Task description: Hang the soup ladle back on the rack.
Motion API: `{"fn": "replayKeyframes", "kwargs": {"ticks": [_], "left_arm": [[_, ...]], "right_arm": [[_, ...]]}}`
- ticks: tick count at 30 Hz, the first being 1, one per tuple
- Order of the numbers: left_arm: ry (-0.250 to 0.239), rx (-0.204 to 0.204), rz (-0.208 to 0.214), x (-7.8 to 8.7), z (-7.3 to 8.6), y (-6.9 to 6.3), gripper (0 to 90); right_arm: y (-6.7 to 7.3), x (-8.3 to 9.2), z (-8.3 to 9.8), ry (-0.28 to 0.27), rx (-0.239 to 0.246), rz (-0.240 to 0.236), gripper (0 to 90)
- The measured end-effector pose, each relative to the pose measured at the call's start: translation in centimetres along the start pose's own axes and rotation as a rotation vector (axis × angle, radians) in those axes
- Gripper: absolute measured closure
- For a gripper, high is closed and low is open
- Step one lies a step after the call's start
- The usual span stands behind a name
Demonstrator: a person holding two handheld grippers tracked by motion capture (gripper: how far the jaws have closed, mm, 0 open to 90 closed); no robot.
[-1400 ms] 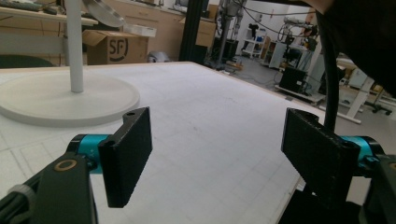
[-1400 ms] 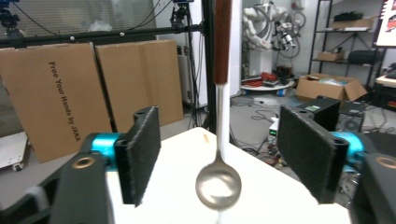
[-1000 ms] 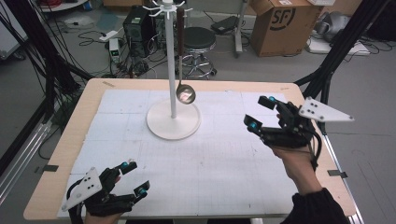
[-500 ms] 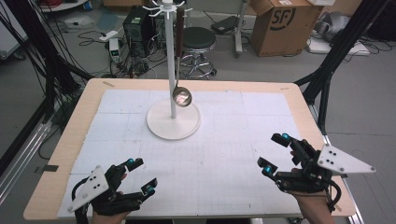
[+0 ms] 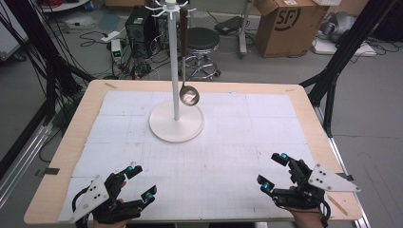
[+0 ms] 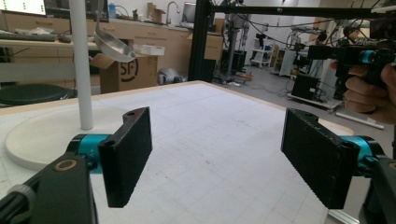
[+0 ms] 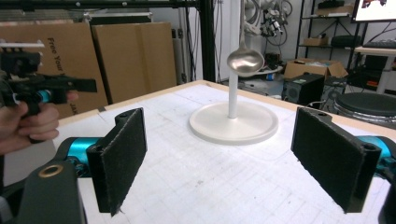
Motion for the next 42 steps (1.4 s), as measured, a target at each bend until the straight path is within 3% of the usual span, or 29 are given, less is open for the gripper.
{"fn": "replayKeyframes", "kwargs": {"ticks": [4, 9, 14, 28, 42], "left_arm": [[0.013, -0.023, -0.020, 0.1, 0.5, 0.1, 25.1], [0.028, -0.030, -0.005, -0.4, 1.5, -0.1, 24.9], [0.035, -0.019, 0.013, -1.0, 2.0, -0.2, 24.9], [0.047, -0.031, -0.019, -0.9, 2.4, 0.4, 24.7], [0.059, -0.022, -0.011, -1.2, 2.6, 0.2, 24.8]], "right_arm": [[0.1, -0.8, 1.6, 0.024, -0.022, 0.000, 17.0], [-0.4, -1.4, 3.1, 0.033, -0.051, 0.000, 17.1], [-0.7, -1.0, 3.4, 0.024, -0.057, 0.004, 17.1], [-0.1, -1.6, 4.6, 0.065, -0.048, -0.009, 17.1], [0.0, -1.6, 4.8, 0.067, -0.061, -0.011, 17.1]]}}
Point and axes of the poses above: each handheld gripper's, and its own axes: x roughly backward along the jaws, z roughly out of its underside, y roughly to its left, the point moved 3 cm from there along -x, roughly forward along the jaws, and after that the axes turned 7 degrees about y, right-handed, at the moved point
